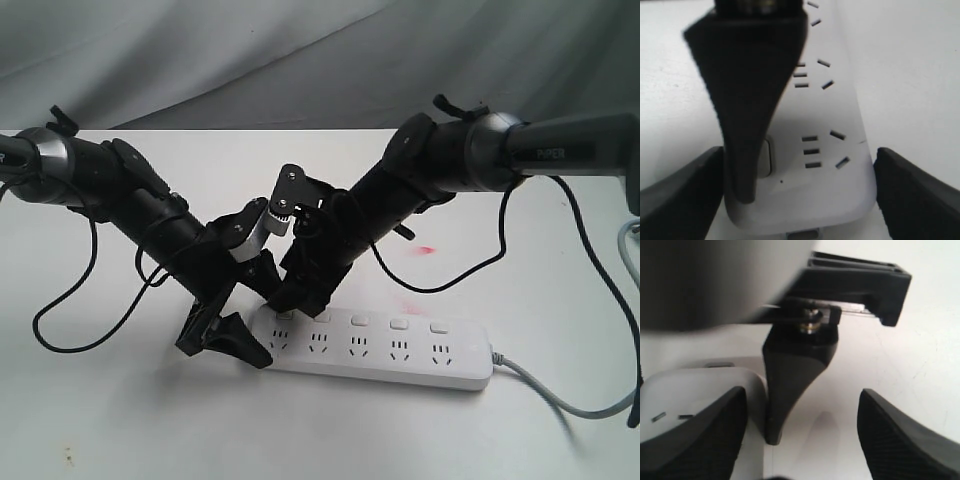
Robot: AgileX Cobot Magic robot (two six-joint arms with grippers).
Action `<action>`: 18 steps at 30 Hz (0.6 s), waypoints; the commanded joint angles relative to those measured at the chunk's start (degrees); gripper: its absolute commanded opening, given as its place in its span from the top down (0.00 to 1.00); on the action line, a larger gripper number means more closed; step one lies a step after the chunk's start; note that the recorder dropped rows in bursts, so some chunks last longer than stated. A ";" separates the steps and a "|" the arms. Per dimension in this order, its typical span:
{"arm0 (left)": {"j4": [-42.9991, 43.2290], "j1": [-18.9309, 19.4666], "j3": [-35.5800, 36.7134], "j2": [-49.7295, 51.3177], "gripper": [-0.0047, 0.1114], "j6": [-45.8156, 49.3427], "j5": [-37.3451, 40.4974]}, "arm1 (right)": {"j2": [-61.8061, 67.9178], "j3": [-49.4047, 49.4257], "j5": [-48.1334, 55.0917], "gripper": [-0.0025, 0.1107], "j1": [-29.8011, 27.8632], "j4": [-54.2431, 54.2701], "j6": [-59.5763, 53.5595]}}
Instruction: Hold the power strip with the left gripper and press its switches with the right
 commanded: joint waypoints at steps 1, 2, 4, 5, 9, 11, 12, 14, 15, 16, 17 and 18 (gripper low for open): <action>-0.09 -0.33 0.23 0.02 0.96 -0.05 0.09 | 1.72 0.78 0.54 0.46 0.35 -8.33 -1.60; -0.09 -0.33 0.23 0.02 0.96 -0.05 0.09 | 1.72 0.78 0.48 0.46 0.35 -8.33 -1.60; -0.09 -0.33 0.23 0.02 0.96 -0.05 0.09 | 1.72 0.78 0.18 0.46 0.35 -8.33 -1.60; -0.09 -0.33 0.23 0.02 0.96 -0.05 0.09 | 1.72 0.78 -0.05 0.46 0.35 -8.45 -1.60; -0.09 -0.33 0.23 0.02 0.96 -0.05 0.09 | 1.72 0.78 -2.28 0.46 1.53 -10.38 -1.61; -0.09 -0.33 0.23 0.02 0.96 0.05 0.10 | 1.72 0.78 -2.94 0.46 1.99 -9.13 -1.61; -0.09 -0.33 0.23 0.02 0.96 0.05 0.10 | 1.72 0.78 -2.82 0.46 2.15 -7.78 -1.89; -0.09 -0.33 0.23 0.02 0.96 0.05 0.10 | 1.25 0.68 -0.85 0.46 2.24 -3.16 -4.23; -0.09 -0.33 0.23 0.02 0.96 0.05 0.10 | 0.75 0.68 -0.07 0.46 1.96 -1.81 -4.65; -0.09 -0.33 0.23 0.02 0.96 0.05 0.10 | 0.16 0.68 0.76 0.46 1.66 -0.37 -4.96; -0.09 -0.33 0.23 0.02 0.96 0.05 0.10 | -0.90 0.68 1.65 0.46 1.30 0.28 -5.34; -0.09 -0.33 0.23 0.02 0.96 0.05 0.10 | -1.75 0.68 2.03 0.46 0.75 0.28 -5.34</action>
